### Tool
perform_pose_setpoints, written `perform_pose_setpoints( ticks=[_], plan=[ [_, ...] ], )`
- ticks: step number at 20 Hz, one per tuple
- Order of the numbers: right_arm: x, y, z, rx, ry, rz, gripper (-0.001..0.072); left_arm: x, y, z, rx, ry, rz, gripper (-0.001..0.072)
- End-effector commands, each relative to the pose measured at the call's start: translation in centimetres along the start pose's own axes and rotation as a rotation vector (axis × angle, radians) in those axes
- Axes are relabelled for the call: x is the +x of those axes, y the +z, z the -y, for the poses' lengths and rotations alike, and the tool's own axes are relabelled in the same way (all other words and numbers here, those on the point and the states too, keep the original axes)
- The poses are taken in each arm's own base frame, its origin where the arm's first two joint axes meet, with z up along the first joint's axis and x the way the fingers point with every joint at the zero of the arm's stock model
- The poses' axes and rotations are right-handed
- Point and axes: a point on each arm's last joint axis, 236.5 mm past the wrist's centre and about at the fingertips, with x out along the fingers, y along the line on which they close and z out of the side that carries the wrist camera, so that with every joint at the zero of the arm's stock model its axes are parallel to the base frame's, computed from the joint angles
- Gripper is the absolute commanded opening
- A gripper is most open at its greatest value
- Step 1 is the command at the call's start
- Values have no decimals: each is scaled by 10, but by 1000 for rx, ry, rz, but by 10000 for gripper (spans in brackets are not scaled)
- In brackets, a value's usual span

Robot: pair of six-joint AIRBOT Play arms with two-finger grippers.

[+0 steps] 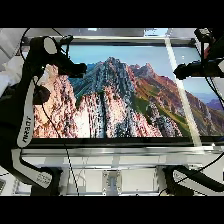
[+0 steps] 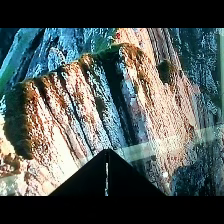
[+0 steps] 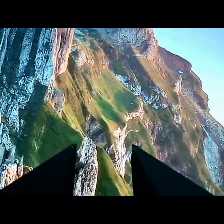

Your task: Fold the shirts.

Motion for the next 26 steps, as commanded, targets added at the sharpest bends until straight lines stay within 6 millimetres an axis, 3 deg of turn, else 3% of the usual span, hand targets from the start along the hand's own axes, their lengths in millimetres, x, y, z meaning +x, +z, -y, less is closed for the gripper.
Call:
perform_pose_setpoints(
  ticks=[1, 11, 13, 15, 17, 18, 19, 20, 21, 23, 26],
  plan=[
    [1, -1, -1, 0, 1, -3, 408, 1, 0, 0, 0, 0, -1, 12],
    [2, 3, 3, -33, -14, 14, 408, 0, 7, 1, 0, -2, 30, 12],
    [-2, 36, 23, -174, -109, 144, 408, -1, 21, 1, 1, -2, 91, 12],
    [-10, 66, 34, -191, -174, 268, 408, -2, 33, -9, 48, 42, 137, 19],
    [-18, 85, 38, -169, -198, 355, 408, -10, 52, -45, 146, 209, 210, 23],
    [-19, 90, 35, -134, -178, 382, 408, -20, 62, -71, 178, 331, 242, 76],
    [-19, 93, 28, -104, -143, 398, 408, -35, 70, -103, 206, 485, 263, 223],
    [-20, 96, 21, -75, -109, 415, 408, -55, 77, -136, 209, 629, 282, 445],
    [-21, 99, 14, -43, -71, 434, 408, -77, 80, -166, 188, 755, 300, 559],
    [-24, 107, 9, -7, -42, 470, 407, -114, 75, -224, 85, 921, 315, 565],
    [-23, 106, 3, 31, -7, 464, 408, -144, 39, -303, -184, 982, 305, 566]
  ],
)
